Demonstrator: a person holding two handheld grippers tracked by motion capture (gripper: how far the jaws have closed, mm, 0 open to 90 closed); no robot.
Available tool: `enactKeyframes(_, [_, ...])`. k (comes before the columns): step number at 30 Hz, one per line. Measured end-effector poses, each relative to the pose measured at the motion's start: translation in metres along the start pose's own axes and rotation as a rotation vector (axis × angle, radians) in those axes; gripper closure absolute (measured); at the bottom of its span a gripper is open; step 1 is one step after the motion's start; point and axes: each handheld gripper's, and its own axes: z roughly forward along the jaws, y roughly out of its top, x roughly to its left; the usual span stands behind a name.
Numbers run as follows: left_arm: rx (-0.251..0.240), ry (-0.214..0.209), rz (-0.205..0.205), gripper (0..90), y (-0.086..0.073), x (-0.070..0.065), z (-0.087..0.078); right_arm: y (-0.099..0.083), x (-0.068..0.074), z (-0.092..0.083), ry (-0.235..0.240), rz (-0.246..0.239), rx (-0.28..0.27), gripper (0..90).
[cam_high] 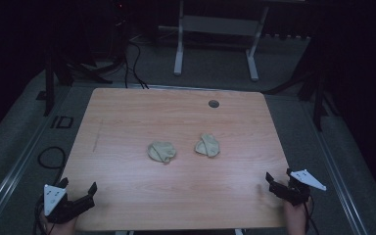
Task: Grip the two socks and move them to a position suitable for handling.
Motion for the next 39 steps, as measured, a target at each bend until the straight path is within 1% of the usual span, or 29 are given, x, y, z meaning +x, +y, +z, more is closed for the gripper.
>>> enactKeyframes(1, [-0.001, -0.001, -0.002, 2.5, 0.000, -0.001, 0.000, 0.000, 0.000, 0.000, 0.000, 0.000, 0.000, 13.7])
enactKeyframes(3, [-0.004, -0.004, -0.014, 2.5, 0.002, -0.002, 0.000, 0.000, 0.000, 0.000, 0.006, 0.000, 0.017, 13.7])
enactKeyframes(4, [-0.009, -0.006, -0.017, 2.5, 0.002, -0.003, 0.000, -0.001, 0.000, -0.001, 0.013, 0.008, 0.016, 13.8])
enactKeyframes(5, [-0.012, -0.007, -0.015, 2.5, 0.003, -0.005, 0.001, -0.001, 0.000, -0.001, 0.005, 0.015, 0.016, 14.0])
enactKeyframes(8, [-0.016, -0.012, 0.005, 2.5, 0.007, -0.009, 0.005, -0.002, -0.002, -0.003, 0.010, 0.029, 0.020, 14.1])
enactKeyframes(9, [-0.016, -0.012, 0.005, 2.5, 0.007, -0.009, 0.005, -0.002, -0.002, -0.003, 0.010, 0.029, 0.020, 14.1])
enactKeyframes(10, [-0.008, -0.014, 0.028, 2.5, 0.007, -0.012, 0.009, -0.002, -0.003, -0.003, 0.014, 0.032, 0.019, 14.1])
enactKeyframes(11, [-0.001, -0.020, 0.029, 2.5, 0.006, -0.013, 0.009, -0.002, -0.003, -0.003, 0.010, 0.020, 0.039, 14.0])
enactKeyframes(13, [0.006, -0.033, 0.032, 2.5, 0.004, -0.014, 0.008, -0.002, -0.003, -0.001, 0.005, 0.009, 0.058, 14.0])
enactKeyframes(14, [0.007, -0.040, 0.034, 2.5, 0.004, -0.015, 0.007, -0.001, -0.003, 0.000, 0.010, 0.000, 0.079, 14.0])
enactKeyframes(16, [0.012, -0.046, 0.036, 2.5, 0.003, -0.015, 0.005, 0.000, -0.001, 0.002, 0.026, -0.018, 0.101, 14.1])
enactKeyframes(18, [0.019, -0.044, 0.035, 2.6, 0.002, -0.014, 0.005, 0.000, 0.001, 0.004, 0.047, -0.027, 0.112, 14.1])
enactKeyframes(20, [0.014, -0.041, 0.028, 2.5, 0.003, -0.014, 0.005, 0.001, 0.003, 0.006, 0.060, -0.032, 0.118, 14.1])
enactKeyframes(21, [0.014, -0.041, 0.028, 2.6, 0.003, -0.014, 0.005, 0.001, 0.003, 0.006, 0.060, -0.032, 0.118, 14.1])
enactKeyframes(23, [0.007, -0.044, 0.034, 2.6, 0.003, -0.014, 0.004, 0.001, 0.007, 0.007, 0.071, -0.052, 0.142, 14.1])
enactKeyframes(25, [0.006, -0.047, 0.036, 2.6, 0.003, -0.014, 0.004, 0.002, 0.008, 0.008, 0.077, -0.055, 0.146, 14.1])
enactKeyframes(26, [0.007, -0.051, 0.037, 2.5, 0.003, -0.014, 0.004, 0.004, 0.010, 0.008, 0.087, -0.060, 0.161, 14.1])
enactKeyframes(27, [0.007, -0.051, 0.037, 2.6, 0.003, -0.014, 0.004, 0.005, 0.011, 0.008, 0.092, -0.061, 0.165, 14.1])
enactKeyframes(29, [0.009, -0.057, 0.029, 2.6, 0.002, -0.013, 0.004, 0.007, 0.014, 0.009, 0.102, -0.075, 0.187, 14.0])
enactKeyframes(30, [0.009, -0.057, 0.029, 2.6, 0.002, -0.013, 0.004, 0.007, 0.014, 0.009, 0.102, -0.075, 0.187, 14.0])
enactKeyframes(31, [0.010, -0.059, 0.024, 2.6, 0.002, -0.012, 0.004, 0.010, 0.018, 0.012, 0.124, -0.078, 0.209, 14.0])
enactKeyframes(32, [0.012, -0.060, 0.023, 2.6, 0.002, -0.012, 0.004, 0.010, 0.018, 0.012, 0.124, -0.078, 0.209, 14.0])
enactKeyframes(33, [0.013, -0.062, 0.023, 2.6, 0.002, -0.012, 0.005, 0.012, 0.021, 0.013, 0.132, -0.083, 0.219, 14.0])
enactKeyframes(35, [0.014, -0.069, 0.032, 2.6, 0.002, -0.015, 0.006, 0.015, 0.024, 0.016, 0.152, -0.081, 0.237, 13.9])
enactKeyframes(36, [0.014, -0.069, 0.032, 2.6, 0.002, -0.015, 0.006, 0.015, 0.024, 0.016, 0.152, -0.081, 0.237, 13.9])
enactKeyframes(39, [0.016, -0.078, 0.039, 2.6, 0.002, -0.018, 0.007, 0.019, 0.031, 0.021, 0.176, -0.099, 0.263, 13.7])
